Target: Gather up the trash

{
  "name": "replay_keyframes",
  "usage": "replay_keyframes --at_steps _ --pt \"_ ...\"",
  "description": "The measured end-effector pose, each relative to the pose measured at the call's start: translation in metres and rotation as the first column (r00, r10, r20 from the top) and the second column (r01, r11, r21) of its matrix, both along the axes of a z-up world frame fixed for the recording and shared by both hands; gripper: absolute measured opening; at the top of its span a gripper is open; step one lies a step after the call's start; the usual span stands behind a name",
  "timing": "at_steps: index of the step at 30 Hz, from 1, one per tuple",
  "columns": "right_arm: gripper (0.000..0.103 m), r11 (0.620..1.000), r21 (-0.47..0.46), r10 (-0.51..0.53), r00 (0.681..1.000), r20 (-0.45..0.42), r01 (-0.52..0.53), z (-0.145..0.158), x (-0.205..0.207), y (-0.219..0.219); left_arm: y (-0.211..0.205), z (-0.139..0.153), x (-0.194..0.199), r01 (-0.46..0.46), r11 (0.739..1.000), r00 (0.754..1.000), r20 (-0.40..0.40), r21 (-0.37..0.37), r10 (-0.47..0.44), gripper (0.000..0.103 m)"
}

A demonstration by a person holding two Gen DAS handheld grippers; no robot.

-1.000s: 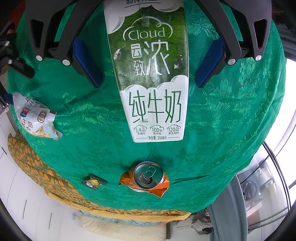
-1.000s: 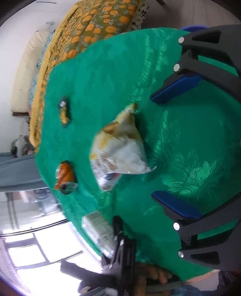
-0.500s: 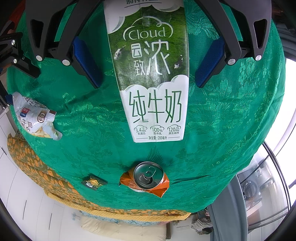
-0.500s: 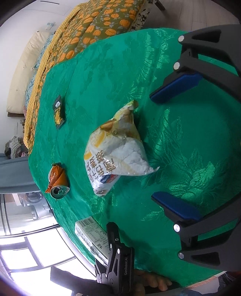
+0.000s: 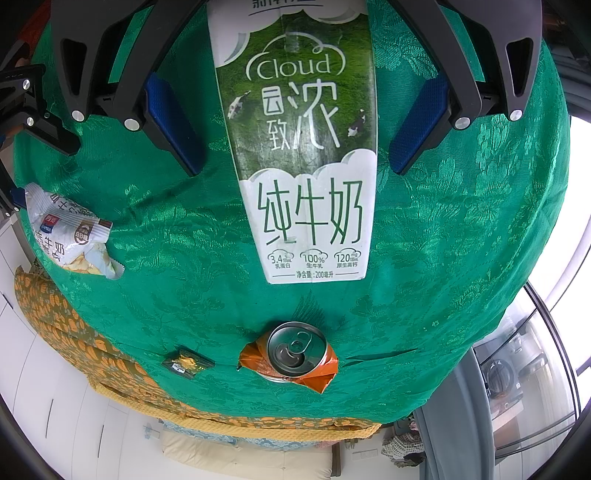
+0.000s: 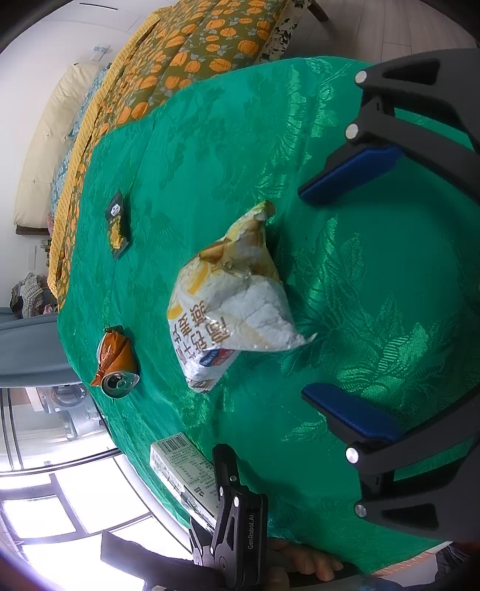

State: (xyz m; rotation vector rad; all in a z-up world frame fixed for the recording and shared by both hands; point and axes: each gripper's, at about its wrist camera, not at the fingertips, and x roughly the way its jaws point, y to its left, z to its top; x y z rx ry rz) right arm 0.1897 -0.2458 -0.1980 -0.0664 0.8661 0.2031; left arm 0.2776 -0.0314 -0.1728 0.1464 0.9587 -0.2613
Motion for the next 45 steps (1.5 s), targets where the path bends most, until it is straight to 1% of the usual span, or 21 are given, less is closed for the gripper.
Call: replay_keyframes --at_steps 10,13,14,16,17,18,20,22,24,26,28,29,30,31,32,33,34,36,39,42,45 --pt "0.095 1.0 0.004 -0.002 1.0 0.001 0.002 0.0 0.0 0.0 -0.001 0.001 0.0 -0.002 1.0 1.0 0.003 0.008 0.002 0.098" --pt "0.095 1.0 0.014 -0.001 1.0 -0.001 0.001 0.002 0.002 -0.002 0.001 0.001 0.0 0.012 1.0 1.0 -0.006 -0.004 -0.012 0.098" --pt "0.095 0.999 0.033 0.003 1.0 -0.002 -0.003 0.003 0.002 -0.005 0.004 0.001 -0.001 0.031 0.999 0.999 -0.012 -0.015 -0.031 0.098" --pt "0.095 0.995 0.1 0.007 1.0 -0.007 -0.006 0.008 0.002 -0.015 0.013 0.004 -0.005 0.081 0.996 0.996 -0.026 -0.041 -0.082 0.098" --pt "0.095 0.988 0.153 0.002 1.0 -0.009 -0.001 0.013 0.003 -0.024 0.016 0.005 -0.008 0.093 0.994 0.995 -0.03 -0.048 -0.095 0.098" --pt "0.095 0.986 0.168 -0.001 1.0 -0.008 0.002 0.016 0.003 -0.027 0.02 0.006 -0.011 0.101 0.993 0.994 -0.033 -0.058 -0.103 0.098" --pt "0.095 0.984 0.177 0.015 1.0 -0.009 -0.013 0.028 0.015 -0.032 0.026 0.008 -0.016 0.104 0.99 0.993 -0.042 -0.095 -0.108 0.098" --pt "0.095 0.984 0.17 0.052 0.998 -0.027 -0.047 0.033 0.027 -0.028 0.026 0.01 -0.018 0.097 0.989 0.994 -0.04 -0.11 -0.102 0.098" --pt "0.095 0.983 0.159 0.104 0.992 -0.068 -0.092 0.035 0.047 -0.018 0.02 0.011 -0.016 0.089 0.991 0.995 -0.039 -0.099 -0.093 0.098" --pt "0.095 0.985 0.137 0.117 0.989 -0.095 -0.103 0.035 0.064 -0.012 0.016 0.015 -0.013 0.069 0.995 0.997 -0.027 -0.077 -0.071 0.097" --pt "0.095 0.984 0.14 0.131 0.983 -0.128 -0.113 0.033 0.076 -0.009 0.016 0.018 -0.007 0.056 0.996 0.998 -0.023 -0.076 -0.058 0.093" --pt "0.092 0.984 0.135 0.136 0.979 -0.152 -0.115 0.03 0.082 -0.007 0.014 0.02 -0.003 0.052 0.996 0.998 -0.029 -0.076 -0.055 0.087" --pt "0.084 0.985 0.123 0.139 0.975 -0.174 -0.118 0.028 0.085 -0.005 0.013 0.021 0.0 0.05 0.996 0.998 -0.036 -0.073 -0.053 0.083" --pt "0.07 0.984 0.124 0.147 0.972 -0.183 -0.125 0.027 0.083 -0.003 0.012 0.02 0.003 0.051 0.997 0.997 -0.048 -0.061 -0.053 0.072" --pt "0.061 0.986 0.122 0.138 0.976 -0.169 -0.118 0.031 0.081 -0.003 0.01 0.02 0.004 0.052 0.997 0.997 -0.054 -0.05 -0.055 0.058" --pt "0.058 0.985 0.125 0.137 0.977 -0.161 -0.117 0.033 0.078 -0.003 0.008 0.02 0.005 0.052 0.998 0.997 -0.056 -0.038 -0.055 0.054" --pt "0.055 0.984 0.129 0.139 0.978 -0.155 -0.119 0.035 0.074 -0.003 0.008 0.021 0.005 0.054 0.998 0.997 -0.053 -0.034 -0.055 0.054" --pt "0.05 0.983 0.134 0.14 0.982 -0.13 -0.123 0.042 0.062 -0.003 0.009 0.024 0.0 0.047 0.998 0.998 -0.039 -0.037 -0.048 0.049" --pt "0.05 0.982 0.15 0.126 0.988 -0.094 -0.111 0.051 0.046 -0.009 0.005 0.031 -0.011 0.049 0.997 0.998 -0.023 -0.061 -0.051 0.048" --pt "0.049 0.979 0.177 0.108 0.992 -0.06 -0.096 0.061 0.032 -0.017 -0.012 0.043 -0.026 0.077 0.994 0.997 0.006 -0.077 -0.077 0.048" --pt "0.049 0.974 0.214 0.088 0.996 -0.034 -0.079 0.07 0.021 -0.031 -0.035 0.053 -0.038 0.113 0.988 0.994 0.017 -0.101 -0.112 0.047"
